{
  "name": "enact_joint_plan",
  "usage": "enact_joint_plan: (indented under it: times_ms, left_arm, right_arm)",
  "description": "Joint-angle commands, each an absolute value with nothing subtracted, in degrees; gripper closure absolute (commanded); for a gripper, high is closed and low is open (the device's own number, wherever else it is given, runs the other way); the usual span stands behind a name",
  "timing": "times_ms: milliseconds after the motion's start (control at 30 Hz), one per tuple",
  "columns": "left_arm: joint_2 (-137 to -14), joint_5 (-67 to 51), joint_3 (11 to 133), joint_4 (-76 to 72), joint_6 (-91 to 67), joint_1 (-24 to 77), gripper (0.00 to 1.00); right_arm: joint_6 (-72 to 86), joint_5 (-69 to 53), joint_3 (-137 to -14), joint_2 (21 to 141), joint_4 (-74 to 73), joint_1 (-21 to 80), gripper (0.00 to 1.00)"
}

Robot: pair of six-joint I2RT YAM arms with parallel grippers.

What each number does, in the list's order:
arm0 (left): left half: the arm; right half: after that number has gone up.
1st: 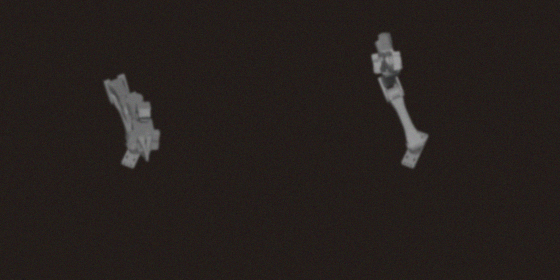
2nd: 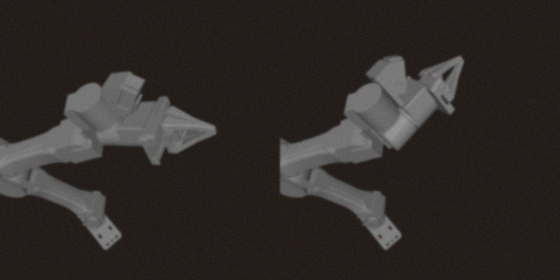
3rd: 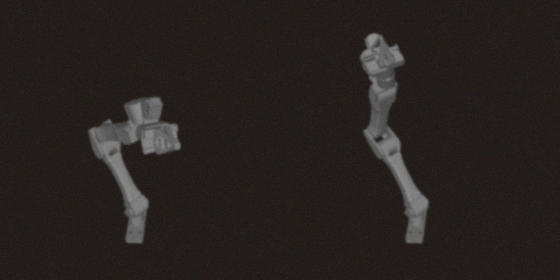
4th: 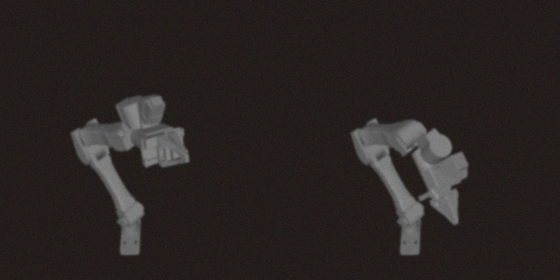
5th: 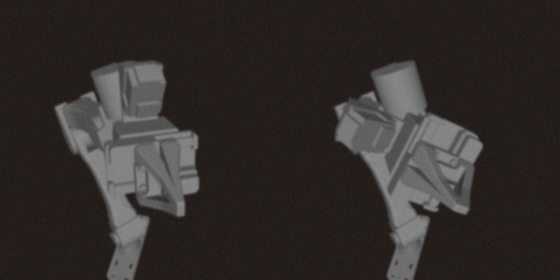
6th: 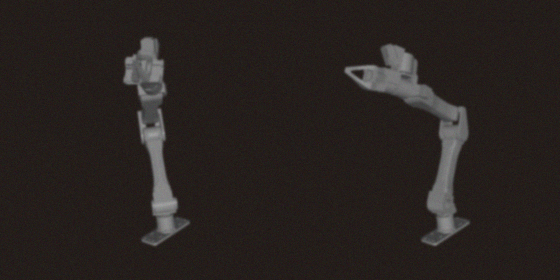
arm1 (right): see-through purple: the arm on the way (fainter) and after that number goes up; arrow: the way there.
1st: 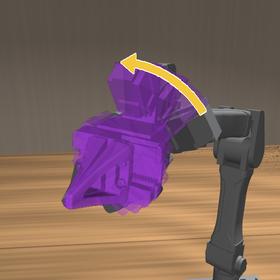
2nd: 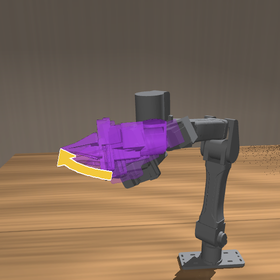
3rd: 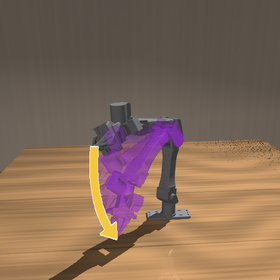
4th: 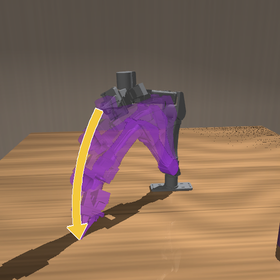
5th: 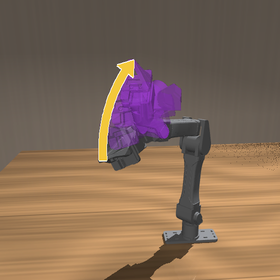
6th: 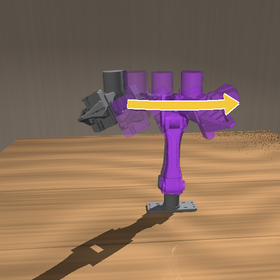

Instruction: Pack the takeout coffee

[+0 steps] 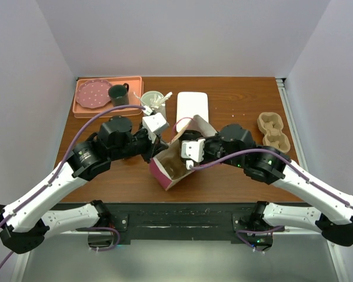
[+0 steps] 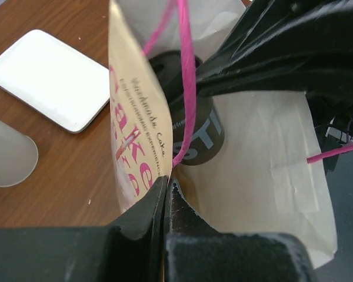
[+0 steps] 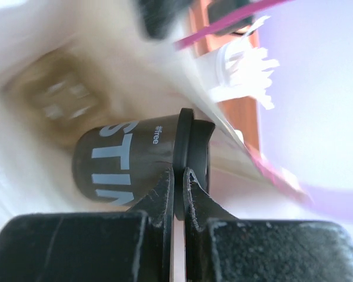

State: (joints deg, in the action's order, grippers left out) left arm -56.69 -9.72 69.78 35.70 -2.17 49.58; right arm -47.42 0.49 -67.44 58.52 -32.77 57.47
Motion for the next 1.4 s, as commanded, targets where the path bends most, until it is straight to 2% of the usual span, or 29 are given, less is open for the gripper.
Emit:
enact_joint_plan:
  times_ms: [0,333,467,600,833,967,1133,1233,1367]
  left_arm:
    - [-56.95,-9.41,71.54,39.2,-5.62,49.83,1.0]
    - [-57.13,-7.82,71.28,40.17,-6.68,49.83,1.0]
    - [-56.87,-7.12,71.02,41.04,-6.59,49.83,1.0]
    - [-56.25,-7.21,70.58,41.92,-6.33,49.83,1.0]
    - [-54.67,-7.12,70.05,43.85,-4.58,49.83,1.0]
    - [-53.7,-6.42,70.31,45.09,-3.34,49.83,1.0]
    - [-51.16,-6.24,69.7,45.62,-0.89,49.83,1.0]
    - [-48.61,-7.2,67.77,44.91,-0.35,49.83,1.0]
    - [-46.41,-8.7,66.71,45.61,1.23,49.83,1.0]
  right_arm:
    - [-47.72,1.41,-73.99,57.13,-30.14,57.66,1.0]
    - [-46.05,1.67,-80.33,56.69,-30.59,57.66,1.0]
    - [-46.32,5.09,-80.77,56.78,-25.95,57.66,1.0]
    - [-49.82,12.2,-80.51,57.91,-22.16,57.66,1.0]
    - [-55.54,31.53,-77.43,61.25,-15.39,57.57,1.0]
    - [-55.2,40.85,-76.82,63.01,-17.3,57.3,1.0]
    - [-44.24,54.48,-73.83,62.41,-22.66,57.13,1.0]
    - [-30.71,59.49,-74.36,63.19,-32.32,57.13,1.0]
    - [-12.97,62.49,-75.67,70.46,-50.23,57.04,1.0]
